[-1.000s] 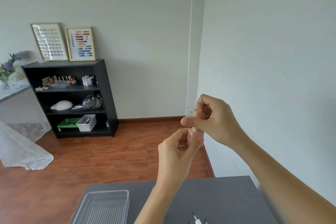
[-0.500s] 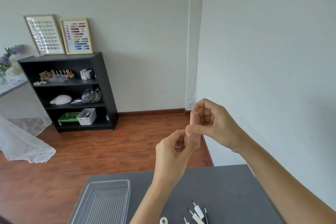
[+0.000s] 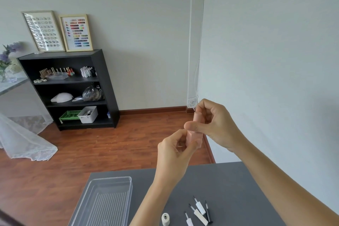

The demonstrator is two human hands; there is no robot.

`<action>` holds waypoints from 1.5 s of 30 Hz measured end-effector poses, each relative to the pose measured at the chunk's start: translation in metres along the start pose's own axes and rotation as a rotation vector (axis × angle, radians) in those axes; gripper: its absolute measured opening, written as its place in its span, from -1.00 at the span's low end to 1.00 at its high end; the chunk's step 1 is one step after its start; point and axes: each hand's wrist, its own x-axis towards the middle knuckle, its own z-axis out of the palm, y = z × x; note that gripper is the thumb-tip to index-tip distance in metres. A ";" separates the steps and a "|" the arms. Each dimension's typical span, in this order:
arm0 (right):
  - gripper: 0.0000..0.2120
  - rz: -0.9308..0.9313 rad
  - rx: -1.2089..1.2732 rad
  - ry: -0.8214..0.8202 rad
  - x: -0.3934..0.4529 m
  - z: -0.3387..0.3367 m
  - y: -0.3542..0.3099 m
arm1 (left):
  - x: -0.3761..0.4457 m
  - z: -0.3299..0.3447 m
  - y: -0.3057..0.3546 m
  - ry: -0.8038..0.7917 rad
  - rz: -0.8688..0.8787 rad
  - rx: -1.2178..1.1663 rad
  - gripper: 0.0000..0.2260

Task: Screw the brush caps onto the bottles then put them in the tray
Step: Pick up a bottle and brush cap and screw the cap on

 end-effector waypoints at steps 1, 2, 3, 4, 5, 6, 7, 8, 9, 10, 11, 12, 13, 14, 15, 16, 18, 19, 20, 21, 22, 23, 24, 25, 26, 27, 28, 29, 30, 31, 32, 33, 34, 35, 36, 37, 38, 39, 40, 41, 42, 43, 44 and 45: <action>-0.51 -0.004 -0.029 -0.011 -0.001 0.001 0.001 | 0.000 0.000 -0.001 0.000 0.002 0.000 -0.94; -0.54 -0.002 -0.031 -0.052 -0.002 0.000 0.002 | 0.000 0.000 -0.001 0.000 -0.001 -0.005 -0.94; -0.56 0.005 0.010 -0.126 -0.003 -0.002 0.003 | 0.000 -0.001 -0.002 0.001 -0.006 -0.013 -0.95; -0.56 0.012 0.077 -0.215 -0.004 -0.005 0.003 | 0.000 -0.001 -0.002 0.002 -0.013 -0.022 -0.94; -0.56 0.017 0.143 -0.292 -0.004 -0.009 0.003 | 0.000 -0.002 -0.002 0.003 -0.018 -0.027 -0.94; -0.59 0.022 0.190 -0.336 -0.005 -0.012 0.002 | 0.000 -0.002 -0.003 0.002 -0.019 -0.030 -0.94; -0.63 0.024 0.228 -0.348 -0.006 -0.013 0.000 | 0.000 -0.002 -0.003 0.000 -0.017 -0.028 -0.95; -0.66 0.026 0.262 -0.332 -0.007 -0.013 0.000 | 0.000 -0.002 -0.003 -0.005 -0.011 -0.027 -0.96; -0.68 0.034 0.296 -0.296 -0.006 -0.013 0.000 | 0.000 -0.002 -0.003 -0.009 -0.005 -0.026 -0.96; -0.71 0.041 0.317 -0.250 -0.006 -0.012 0.000 | 0.000 -0.001 -0.003 -0.013 0.002 -0.024 -0.96; -0.74 0.048 0.324 -0.201 -0.006 -0.012 -0.001 | 0.001 0.000 -0.003 -0.014 0.004 -0.020 -0.97; -0.75 0.052 0.318 -0.156 -0.005 -0.011 -0.001 | 0.001 0.000 -0.003 -0.013 0.002 -0.015 -0.96; -0.73 0.054 0.304 -0.118 -0.004 -0.011 -0.001 | 0.001 0.001 -0.004 -0.010 0.001 -0.007 -0.96; -0.70 0.055 0.277 -0.086 -0.003 -0.009 -0.001 | 0.001 0.002 -0.004 -0.012 0.000 -0.004 -0.97; -0.66 0.055 0.241 -0.059 -0.002 -0.007 -0.001 | 0.001 0.002 -0.004 -0.018 0.001 0.001 -0.98; -0.60 0.052 0.196 -0.039 -0.001 -0.005 0.001 | 0.001 0.003 -0.004 -0.033 0.005 0.001 -1.00; -0.56 0.044 0.122 -0.043 -0.001 -0.002 0.003 | 0.000 0.005 -0.004 -0.052 0.017 -0.005 -0.94; -0.60 0.047 0.117 -0.081 -0.002 -0.003 0.003 | 0.000 0.006 -0.003 -0.053 0.014 -0.014 -0.93; -0.66 0.053 0.139 -0.146 -0.002 -0.004 0.003 | 0.000 0.006 -0.003 -0.050 0.008 -0.024 -0.94; -0.67 0.055 0.183 -0.222 -0.002 -0.008 0.003 | 0.002 0.005 -0.003 -0.046 0.004 -0.029 -0.97; -0.65 0.051 0.231 -0.288 -0.002 -0.012 0.004 | 0.003 0.003 -0.003 -0.043 -0.001 -0.033 -0.98; -0.66 0.047 0.273 -0.326 -0.003 -0.015 0.003 | 0.004 0.001 -0.003 -0.046 -0.002 -0.039 -0.99; -0.68 0.046 0.313 -0.330 -0.003 -0.017 0.002 | 0.005 0.000 -0.003 -0.054 0.000 -0.043 -0.98; -0.70 0.049 0.348 -0.303 -0.002 -0.017 0.001 | 0.006 -0.001 -0.004 -0.063 0.003 -0.045 -0.97; -0.72 0.056 0.373 -0.258 -0.001 -0.016 0.001 | 0.007 -0.001 -0.004 -0.070 0.003 -0.046 -0.96; -0.73 0.062 0.384 -0.206 0.000 -0.014 0.000 | 0.008 -0.001 -0.004 -0.070 0.004 -0.047 -0.94; -0.74 0.062 0.379 -0.152 0.001 -0.012 -0.001 | 0.008 0.000 -0.004 -0.063 0.004 -0.047 -0.93; -0.74 0.060 0.366 -0.106 0.002 -0.010 -0.001 | 0.009 0.001 -0.004 -0.050 0.004 -0.040 -0.93; -0.74 0.059 0.350 -0.070 0.003 -0.008 -0.001 | 0.009 0.002 -0.005 -0.035 0.008 -0.024 -0.94; -0.73 0.059 0.336 -0.051 0.004 -0.007 -0.001 | 0.009 0.002 -0.005 -0.026 0.014 -0.008 -0.95; -0.72 0.057 0.330 -0.053 0.004 -0.007 -0.001 | 0.009 0.002 -0.006 -0.025 0.023 0.003 -0.95; -0.71 0.056 0.337 -0.075 0.005 -0.008 -0.001 | 0.009 0.002 -0.007 -0.038 0.033 0.001 -0.94; -0.70 0.059 0.359 -0.115 0.005 -0.010 0.000 | 0.008 0.001 -0.007 -0.065 0.040 -0.015 -0.92; -0.70 0.068 0.393 -0.167 0.005 -0.013 -0.001 | 0.008 0.001 -0.006 -0.108 0.033 -0.057 -0.88; -0.69 0.079 0.433 -0.223 0.005 -0.015 0.000 | 0.009 0.000 -0.004 -0.162 0.008 -0.125 -0.84; -0.68 0.092 0.469 -0.270 0.005 -0.016 0.000 | 0.009 -0.002 -0.004 -0.218 -0.030 -0.207 -0.79; -0.68 0.102 0.495 -0.296 0.005 -0.016 0.000 | 0.010 -0.004 -0.004 -0.272 -0.068 -0.289 -0.75; -0.69 0.108 0.511 -0.296 0.005 -0.015 0.000 | 0.010 -0.005 -0.004 -0.312 -0.097 -0.358 -0.72; -0.71 0.110 0.518 -0.278 0.005 -0.013 0.000 | 0.010 -0.006 -0.004 -0.328 -0.111 -0.400 -0.71; -0.74 0.111 0.517 -0.247 0.005 -0.011 0.001 | 0.010 -0.006 -0.005 -0.315 -0.112 -0.412 -0.70; -0.76 0.111 0.512 -0.212 0.005 -0.008 0.001 | 0.009 -0.004 -0.006 -0.278 -0.102 -0.400 -0.70; -0.78 0.109 0.502 -0.177 0.005 -0.006 0.003 | 0.009 -0.002 -0.008 -0.225 -0.086 -0.368 -0.70; -0.80 0.104 0.487 -0.144 0.004 -0.004 0.004 | 0.009 0.001 -0.009 -0.173 -0.068 -0.327 -0.71; -0.80 0.096 0.467 -0.113 0.003 -0.002 0.005 | 0.009 0.003 -0.010 -0.127 -0.045 -0.285 -0.73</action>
